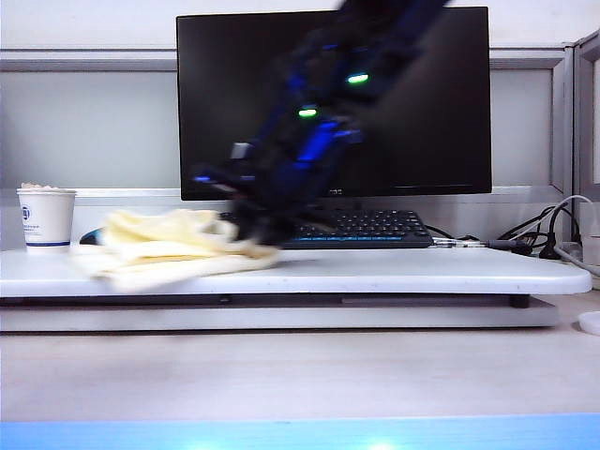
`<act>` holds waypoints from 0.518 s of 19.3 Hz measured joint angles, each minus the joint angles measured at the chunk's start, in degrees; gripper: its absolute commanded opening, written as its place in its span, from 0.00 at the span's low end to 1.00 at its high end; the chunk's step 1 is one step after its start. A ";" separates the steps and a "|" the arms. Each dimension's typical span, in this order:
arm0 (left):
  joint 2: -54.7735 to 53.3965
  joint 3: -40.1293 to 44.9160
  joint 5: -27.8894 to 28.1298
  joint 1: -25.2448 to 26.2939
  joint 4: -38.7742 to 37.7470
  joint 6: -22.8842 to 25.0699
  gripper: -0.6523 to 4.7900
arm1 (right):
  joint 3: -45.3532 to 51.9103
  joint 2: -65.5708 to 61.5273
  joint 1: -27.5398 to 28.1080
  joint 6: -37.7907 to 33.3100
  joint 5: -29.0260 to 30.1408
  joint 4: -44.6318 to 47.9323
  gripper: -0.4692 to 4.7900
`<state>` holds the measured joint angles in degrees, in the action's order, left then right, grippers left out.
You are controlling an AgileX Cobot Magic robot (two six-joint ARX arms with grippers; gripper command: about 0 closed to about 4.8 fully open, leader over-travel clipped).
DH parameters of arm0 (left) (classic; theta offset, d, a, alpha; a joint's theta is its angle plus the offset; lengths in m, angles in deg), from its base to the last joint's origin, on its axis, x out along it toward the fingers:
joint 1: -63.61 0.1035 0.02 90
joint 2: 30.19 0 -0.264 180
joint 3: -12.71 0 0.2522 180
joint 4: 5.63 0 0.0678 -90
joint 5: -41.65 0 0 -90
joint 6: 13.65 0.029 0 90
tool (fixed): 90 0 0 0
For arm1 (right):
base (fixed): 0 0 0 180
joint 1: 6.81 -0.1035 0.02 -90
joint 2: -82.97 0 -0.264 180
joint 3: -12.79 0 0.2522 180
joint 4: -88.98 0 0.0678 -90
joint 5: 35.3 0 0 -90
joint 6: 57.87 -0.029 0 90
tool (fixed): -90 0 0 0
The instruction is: Wipe the tabletop with a clean cloth to remove dust and stains.
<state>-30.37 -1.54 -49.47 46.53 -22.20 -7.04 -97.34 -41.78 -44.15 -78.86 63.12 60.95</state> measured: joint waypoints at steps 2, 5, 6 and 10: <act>0.00 0.00 0.00 0.00 0.02 0.00 0.11 | -4.48 -2.91 -1.60 -0.13 0.74 -1.20 0.08; 0.00 0.00 0.00 0.00 0.02 0.00 0.11 | -9.29 -6.08 -2.89 -1.20 1.81 -1.79 0.08; 0.00 0.00 -0.04 0.00 0.02 0.00 0.11 | -10.14 -6.80 -3.02 -1.53 2.60 -1.75 0.08; 0.00 0.00 -0.24 0.00 0.02 -0.04 0.11 | -10.14 -6.93 -2.84 -1.73 3.28 -1.73 0.13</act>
<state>-30.37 -1.54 -49.72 46.53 -22.18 -7.08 -107.49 -48.71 -47.00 -80.59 66.40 59.23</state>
